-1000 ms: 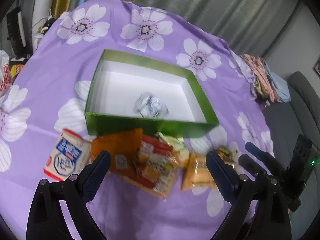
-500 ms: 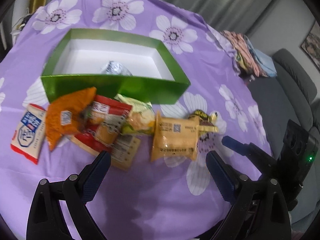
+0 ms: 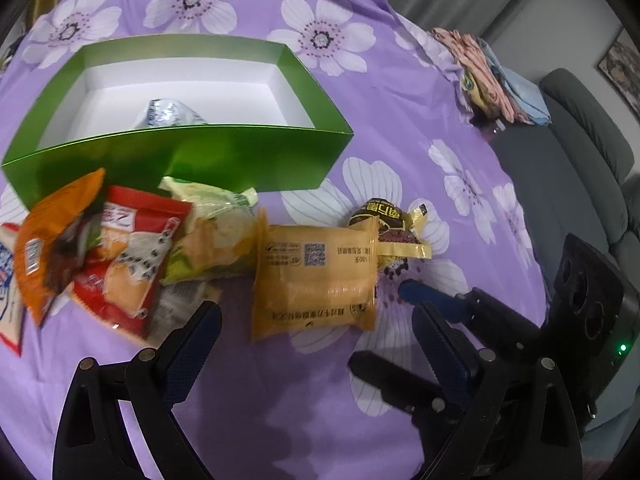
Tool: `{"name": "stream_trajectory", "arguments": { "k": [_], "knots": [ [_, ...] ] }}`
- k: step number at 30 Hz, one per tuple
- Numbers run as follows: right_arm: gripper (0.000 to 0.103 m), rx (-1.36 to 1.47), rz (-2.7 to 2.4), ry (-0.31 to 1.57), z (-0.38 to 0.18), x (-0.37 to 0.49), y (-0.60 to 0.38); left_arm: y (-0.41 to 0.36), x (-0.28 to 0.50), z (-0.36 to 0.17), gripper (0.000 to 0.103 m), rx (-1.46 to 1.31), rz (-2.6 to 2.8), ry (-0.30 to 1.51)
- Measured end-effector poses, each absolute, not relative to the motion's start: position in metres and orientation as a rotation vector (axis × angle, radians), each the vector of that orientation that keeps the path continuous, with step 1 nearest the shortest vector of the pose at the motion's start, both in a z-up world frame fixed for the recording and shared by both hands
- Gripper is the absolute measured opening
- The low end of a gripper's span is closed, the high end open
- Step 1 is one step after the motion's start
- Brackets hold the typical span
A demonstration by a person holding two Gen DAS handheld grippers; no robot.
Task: Organize snacks
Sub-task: 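Reach the right tool to the yellow bread bag and grasp it, then carry the yellow bread bag into the box and open the right tool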
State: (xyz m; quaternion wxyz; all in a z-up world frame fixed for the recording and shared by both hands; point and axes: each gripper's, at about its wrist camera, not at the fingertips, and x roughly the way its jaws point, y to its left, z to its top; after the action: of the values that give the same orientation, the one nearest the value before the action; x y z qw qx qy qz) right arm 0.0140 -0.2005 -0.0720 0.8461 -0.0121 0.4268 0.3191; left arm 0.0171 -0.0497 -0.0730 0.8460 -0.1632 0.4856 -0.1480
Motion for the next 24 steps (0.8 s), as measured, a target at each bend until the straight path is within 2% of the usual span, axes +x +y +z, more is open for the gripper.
{"name": "stream_trajectory", "arguments": {
  "k": [8, 16, 19, 24],
  "knots": [
    [0.067, 0.01, 0.674, 0.922, -0.081, 0.024, -0.197, -0.051, 0.032, -0.086, 0.093, -0.358, -0.296, 1.061],
    [0.049, -0.01, 0.693, 0.936, -0.088, 0.032, -0.188, -0.047, 0.038, -0.092, 0.059, -0.377, -0.289, 1.074],
    [0.041, -0.016, 0.69, 0.935, -0.089, 0.033, -0.189, -0.049, 0.038, -0.092, 0.054, -0.371, -0.284, 1.073],
    [0.031, -0.015, 0.702, 0.937, -0.09, 0.033, -0.19, -0.053, 0.035, -0.091, 0.053, -0.343, -0.291, 1.068]
  ]
}}
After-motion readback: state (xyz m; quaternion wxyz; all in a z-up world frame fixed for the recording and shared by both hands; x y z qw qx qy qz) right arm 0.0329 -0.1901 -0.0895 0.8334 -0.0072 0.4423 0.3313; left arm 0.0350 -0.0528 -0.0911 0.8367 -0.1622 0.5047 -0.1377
